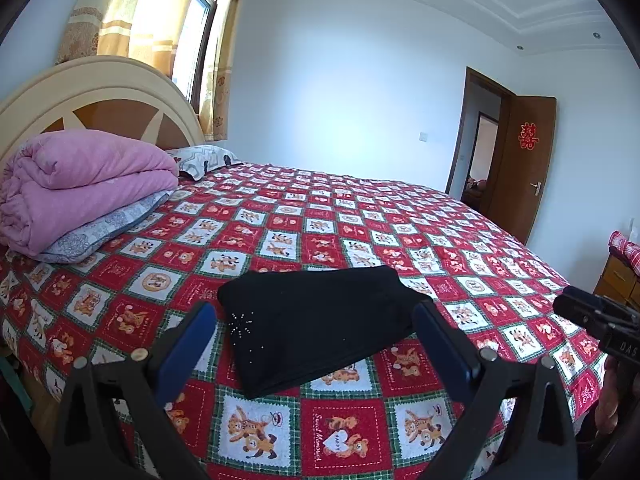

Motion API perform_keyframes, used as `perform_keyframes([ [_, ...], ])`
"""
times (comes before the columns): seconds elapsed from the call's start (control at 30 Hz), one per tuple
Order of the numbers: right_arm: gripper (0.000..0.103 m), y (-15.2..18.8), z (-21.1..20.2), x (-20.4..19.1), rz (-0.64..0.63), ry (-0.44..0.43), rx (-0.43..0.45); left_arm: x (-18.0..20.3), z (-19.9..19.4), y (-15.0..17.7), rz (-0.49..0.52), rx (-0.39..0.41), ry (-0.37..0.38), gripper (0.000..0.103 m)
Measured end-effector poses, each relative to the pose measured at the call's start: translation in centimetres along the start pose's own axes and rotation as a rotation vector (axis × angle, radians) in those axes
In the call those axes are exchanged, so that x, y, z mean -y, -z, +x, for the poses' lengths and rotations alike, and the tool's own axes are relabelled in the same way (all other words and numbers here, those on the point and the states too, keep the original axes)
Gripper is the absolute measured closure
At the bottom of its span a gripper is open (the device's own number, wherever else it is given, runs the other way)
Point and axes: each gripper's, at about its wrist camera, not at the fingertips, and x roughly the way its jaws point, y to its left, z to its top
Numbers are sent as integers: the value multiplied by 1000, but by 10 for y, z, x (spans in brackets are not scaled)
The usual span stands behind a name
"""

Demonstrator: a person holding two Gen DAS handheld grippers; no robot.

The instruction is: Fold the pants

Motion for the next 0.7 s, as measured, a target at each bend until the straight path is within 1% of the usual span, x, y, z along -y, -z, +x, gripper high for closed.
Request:
perform_keyframes([
  [0.2,41,-5,-11,0,-14,12,30,5,-2,1,13,9,-6,0],
  [0.37,41,-6,-15,-5,-37,18,38,5,-3,3,7,14,-14,0],
  [0.53,41,-9,-22,-8,-46,8,55,3,-2,4,-4,4,-24,0],
  [0.6,40,-9,-23,-10,-49,5,58,4,-2,2,3,0,-14,0],
  [0.7,40,-8,-23,-9,-48,6,56,6,-5,1,15,5,-32,0],
])
